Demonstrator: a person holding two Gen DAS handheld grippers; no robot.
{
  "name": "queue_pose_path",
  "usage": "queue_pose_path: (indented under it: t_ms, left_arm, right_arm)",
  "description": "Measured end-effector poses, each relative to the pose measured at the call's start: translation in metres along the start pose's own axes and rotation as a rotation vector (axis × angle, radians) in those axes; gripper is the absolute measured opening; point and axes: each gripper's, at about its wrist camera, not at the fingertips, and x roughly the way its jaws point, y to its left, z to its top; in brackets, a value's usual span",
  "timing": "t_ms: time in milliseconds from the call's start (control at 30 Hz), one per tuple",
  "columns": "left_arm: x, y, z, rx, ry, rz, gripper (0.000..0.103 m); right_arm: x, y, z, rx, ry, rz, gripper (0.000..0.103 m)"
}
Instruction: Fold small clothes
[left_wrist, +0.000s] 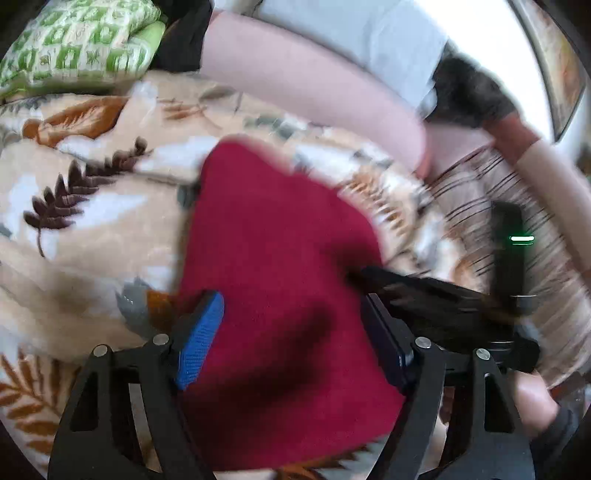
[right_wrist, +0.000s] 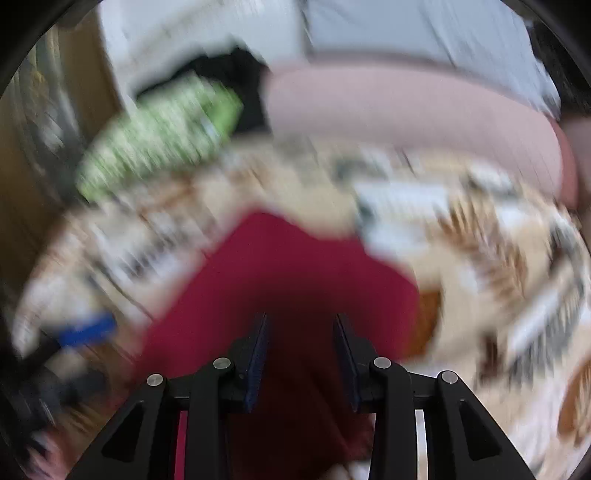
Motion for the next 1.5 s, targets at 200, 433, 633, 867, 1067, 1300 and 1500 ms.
queue_pose_path:
  t_ms: [200,433,633,867,1067,1300,1500]
  left_arm:
    - [-0.007,-0.003,0.001,0.041,0.011,-0.02,0.078]
    - [-0.05,0.005,-0.006,-0.026,-0.012,-0.027,0.078]
    - [-0.029,0.004,-0.032,0.007,0.167,0.003,0.078]
    - [-0.091,-0.02,-0.049,0.065,0.027,-0.064,0.078]
    - [-0.114,-0.042,-0.086,0.151,0.052,0.075,0.078]
    - [-0.124,-0.054,-0.109,0.222,0.051,0.249,0.079]
    - [-0.127,-0.045,-0.103,0.22,0.01,0.348,0.079]
  right_arm:
    - [0.005,-0.012,-0.014,0.099,-0.071,0.035,0.037]
    - [-0.058,0.008,-0.025,0.047,-0.153,-0.023,0.037]
    - [-0.016,0.014,-0.077,0.021,0.039,-0.064,0.054]
    - [-0.101,0.011,-0.106,0.103,-0.113,-0.039,0.056]
    - [-0.153,0.035,-0.165,0.181,-0.174,-0.001,0.056]
    - [-0.167,0.061,-0.184,0.133,-0.195,-0.078,0.056]
    - [-0.164,0.061,-0.187,0.131,-0.186,-0.113,0.056]
